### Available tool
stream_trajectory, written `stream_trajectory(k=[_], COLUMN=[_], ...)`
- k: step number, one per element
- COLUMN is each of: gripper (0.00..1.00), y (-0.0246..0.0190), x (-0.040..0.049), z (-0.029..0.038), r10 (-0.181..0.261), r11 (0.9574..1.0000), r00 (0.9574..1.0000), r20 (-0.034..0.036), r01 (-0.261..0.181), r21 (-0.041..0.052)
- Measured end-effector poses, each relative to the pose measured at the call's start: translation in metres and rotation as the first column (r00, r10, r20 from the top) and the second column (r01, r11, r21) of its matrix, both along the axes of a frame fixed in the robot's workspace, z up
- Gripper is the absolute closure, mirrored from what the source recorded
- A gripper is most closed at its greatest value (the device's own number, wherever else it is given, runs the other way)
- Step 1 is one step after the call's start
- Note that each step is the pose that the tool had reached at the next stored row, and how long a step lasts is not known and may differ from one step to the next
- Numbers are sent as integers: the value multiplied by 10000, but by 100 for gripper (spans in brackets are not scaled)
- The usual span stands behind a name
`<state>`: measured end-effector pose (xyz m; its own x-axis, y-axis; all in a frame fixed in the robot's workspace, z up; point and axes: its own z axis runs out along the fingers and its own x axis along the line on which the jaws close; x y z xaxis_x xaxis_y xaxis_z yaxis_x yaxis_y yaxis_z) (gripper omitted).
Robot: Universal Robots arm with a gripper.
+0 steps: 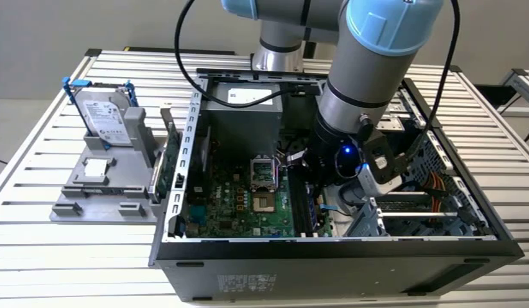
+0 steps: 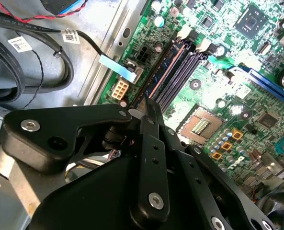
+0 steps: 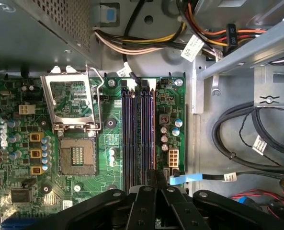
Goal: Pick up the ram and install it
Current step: 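Insert the ram into the slot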
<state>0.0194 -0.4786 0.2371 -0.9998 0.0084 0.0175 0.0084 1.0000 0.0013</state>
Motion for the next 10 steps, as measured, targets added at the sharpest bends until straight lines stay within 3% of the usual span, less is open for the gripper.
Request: stream_trajectory(k=[4, 10], gripper=[100, 100], y=[0, 4], x=[0, 0], z=[-1, -1], r10=[654, 1661], r11=[9979, 9861], r00=[9979, 9861], r20=[0, 0], r01=[-654, -1661], r21=[2, 2])
